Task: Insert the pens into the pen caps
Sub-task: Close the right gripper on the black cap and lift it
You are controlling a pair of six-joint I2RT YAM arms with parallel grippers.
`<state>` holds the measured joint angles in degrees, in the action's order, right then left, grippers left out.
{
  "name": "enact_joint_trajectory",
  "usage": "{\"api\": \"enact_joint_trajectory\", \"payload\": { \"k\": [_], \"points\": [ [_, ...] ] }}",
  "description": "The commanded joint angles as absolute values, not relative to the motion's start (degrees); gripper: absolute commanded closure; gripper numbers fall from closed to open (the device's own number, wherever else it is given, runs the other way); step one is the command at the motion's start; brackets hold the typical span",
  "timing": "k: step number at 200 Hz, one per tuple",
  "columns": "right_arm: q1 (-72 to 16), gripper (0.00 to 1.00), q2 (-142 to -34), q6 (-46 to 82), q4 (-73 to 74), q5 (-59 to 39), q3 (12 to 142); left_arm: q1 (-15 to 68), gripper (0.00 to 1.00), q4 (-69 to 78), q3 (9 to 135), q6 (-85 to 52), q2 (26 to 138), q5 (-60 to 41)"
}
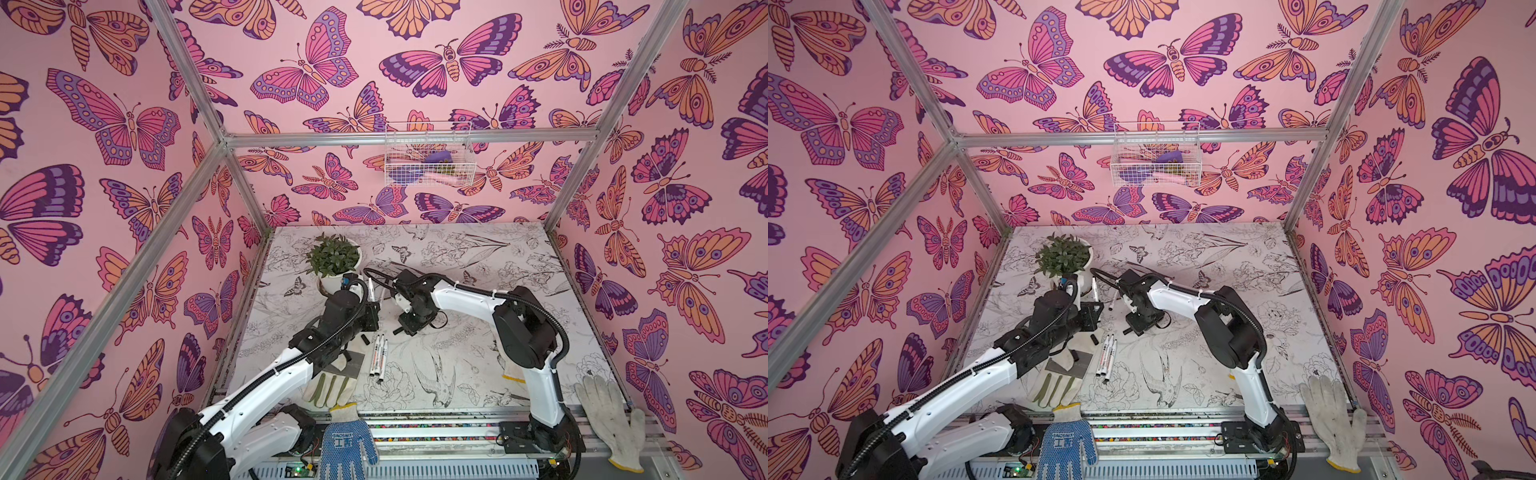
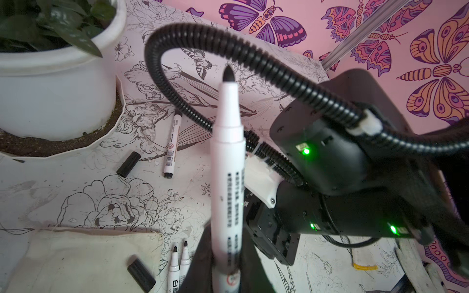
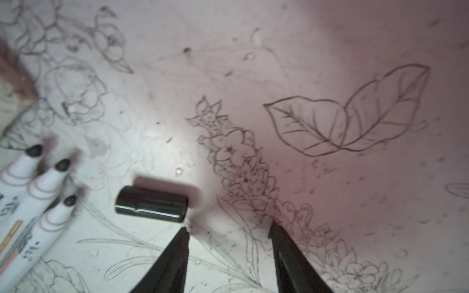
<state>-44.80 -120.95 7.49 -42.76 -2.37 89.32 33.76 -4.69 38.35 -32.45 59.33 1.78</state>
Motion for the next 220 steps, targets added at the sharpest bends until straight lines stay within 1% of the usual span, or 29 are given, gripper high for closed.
{"api": "enact_joint_trajectory", "payload": {
  "k": [1,25,60,83,117,139,185,220],
  "points": [
    [-43.44,0.45,-123.05,8.96,-43.12,-0.38,90.94,33.43,1.00,-4.52,38.90,-32.35,58.44,2.99],
    [-43.50,0.47,-121.47,7.35,-42.59,-3.33,90.81,33.35,1.00,-4.56,38.84,-32.56,58.88,2.60],
    [-43.55,0.49,-117.64,3.37,-41.36,-17.06,86.68,33.41,1.00,-4.57,38.81,-32.35,58.72,3.23],
    [-43.58,0.50,-119.17,2.58,-41.91,-20.05,87.23,33.40,1.00,-4.57,38.83,-32.00,58.46,4.01],
    [-43.53,0.52,-124.00,2.75,-43.26,-24.64,93.21,33.04,1.00,-4.69,38.68,-33.71,56.59,6.20],
    [-43.55,0.52,-126.29,3.97,-44.04,-25.69,96.69,32.78,1.00,-5.33,38.67,-33.84,55.41,6.98],
    [-43.45,0.51,-130.34,7.53,-46.00,-21.18,101.42,32.44,1.00,-6.90,37.32,-34.21,52.59,8.09],
    [-43.50,0.49,-132.97,8.46,-47.09,-20.18,104.95,32.18,1.00,-8.58,37.01,-33.84,50.50,8.26]
  ]
}}
